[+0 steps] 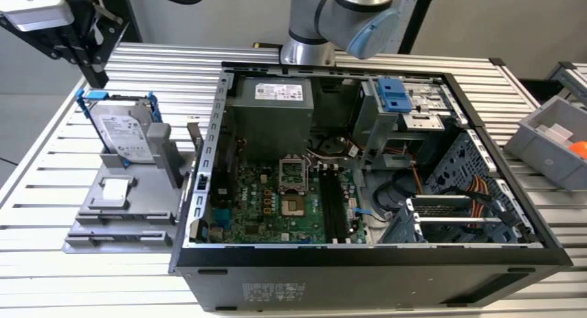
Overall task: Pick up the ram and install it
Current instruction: 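Reach for the ram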
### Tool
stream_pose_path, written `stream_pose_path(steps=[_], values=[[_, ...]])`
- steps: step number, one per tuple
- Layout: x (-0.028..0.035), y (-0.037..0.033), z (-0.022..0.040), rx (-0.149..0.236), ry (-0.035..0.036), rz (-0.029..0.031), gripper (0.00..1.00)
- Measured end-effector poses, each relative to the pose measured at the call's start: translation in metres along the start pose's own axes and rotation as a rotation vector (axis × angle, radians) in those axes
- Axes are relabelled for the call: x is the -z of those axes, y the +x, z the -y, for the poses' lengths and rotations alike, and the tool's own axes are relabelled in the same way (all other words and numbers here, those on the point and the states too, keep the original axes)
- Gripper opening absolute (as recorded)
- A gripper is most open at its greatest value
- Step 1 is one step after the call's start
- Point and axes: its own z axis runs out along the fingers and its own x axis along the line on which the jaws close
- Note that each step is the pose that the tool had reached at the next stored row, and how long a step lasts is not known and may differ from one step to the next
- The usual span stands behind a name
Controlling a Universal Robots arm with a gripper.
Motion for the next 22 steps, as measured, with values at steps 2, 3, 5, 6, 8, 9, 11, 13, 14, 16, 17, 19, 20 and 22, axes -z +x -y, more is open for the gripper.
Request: stream_pose_path(steps=[2, 3, 5, 6, 8, 9, 11, 13, 14, 16, 17, 19, 20, 22], values=[[0.0, 0.0008, 0.0022, 0.0, -0.0001, 0.0, 0.0], [0.0001, 0.0011, 0.0033, 0.0, -0.0001, 0.0001, 0.0], [0.0002, 0.0016, 0.0056, 0.0, 0.0, 0.0, 0.0], [0.0002, 0.0017, 0.007, 0.0, 0.0, 0.0001, 0.0], [0.0003, 0.0019, 0.0095, 0.0, 0.0, 0.0001, 0.0], [0.0004, 0.002, 0.0108, 0.0, 0.0, 0.0, 0.0], [0.0005, 0.002, 0.0131, 0.0, 0.0, 0.0, 0.0], [0.0006, 0.0019, 0.0158, 0.0, 0.0, 0.0, 0.0], [0.0006, 0.0018, 0.017, 0.001, 0.0, 0.0, 0.0], [0.0007, 0.0017, 0.0192, 0.001, -0.0001, 0.0, 0.0], [0.0008, 0.0016, 0.0202, 0.001, 0.0, 0.0, 0.0], [0.0009, 0.0015, 0.0225, 0.002, -0.0001, 0.0, 0.0], [0.0009, 0.0014, 0.0237, 0.002, -0.0001, 0.0, 0.0], [0.0011, 0.0012, 0.0264, 0.002, 0.0, -0.0001, 0.0]])
